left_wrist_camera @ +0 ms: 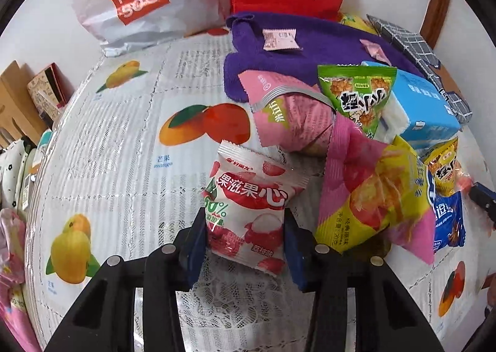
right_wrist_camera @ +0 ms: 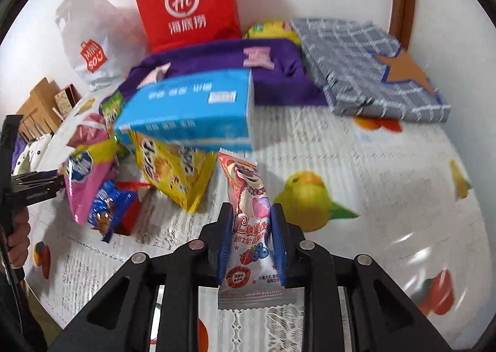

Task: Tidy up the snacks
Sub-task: 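Lift both held packets and carry them toward the purple towel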

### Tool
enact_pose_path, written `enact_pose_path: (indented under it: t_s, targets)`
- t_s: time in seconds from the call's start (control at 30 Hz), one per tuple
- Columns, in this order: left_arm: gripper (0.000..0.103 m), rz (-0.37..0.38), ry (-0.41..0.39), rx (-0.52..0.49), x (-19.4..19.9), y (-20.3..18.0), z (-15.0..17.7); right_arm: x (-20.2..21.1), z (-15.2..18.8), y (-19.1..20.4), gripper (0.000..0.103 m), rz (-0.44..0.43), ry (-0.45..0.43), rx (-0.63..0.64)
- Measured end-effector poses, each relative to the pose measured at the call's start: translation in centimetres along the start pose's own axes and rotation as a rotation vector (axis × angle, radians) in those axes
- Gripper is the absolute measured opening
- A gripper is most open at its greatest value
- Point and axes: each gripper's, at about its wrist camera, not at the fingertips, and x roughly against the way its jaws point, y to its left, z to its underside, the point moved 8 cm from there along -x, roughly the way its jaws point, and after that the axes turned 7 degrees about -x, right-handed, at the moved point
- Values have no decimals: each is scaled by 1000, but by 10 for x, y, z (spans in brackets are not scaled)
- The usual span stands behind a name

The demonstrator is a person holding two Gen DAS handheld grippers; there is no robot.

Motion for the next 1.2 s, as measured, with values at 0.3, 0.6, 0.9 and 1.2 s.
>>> enact_pose_path:
  t_s: [0.3, 0.6, 0.9, 1.2]
  targets:
    - [48, -21, -87, 9, -1, 2, -1, -8, -6, -1, 48, -34, -11, -24]
    - [47, -39, -135, 20, 1, 2, 0, -27, -3, 6, 46, 57, -73, 63]
    - [42, 2, -90, 8, -1, 2, -3, -28, -10, -4, 31, 78, -81, 16]
    - [43, 38, -71, -67, -6, -4, -9, -28, -13, -8, 22, 143, -51, -63]
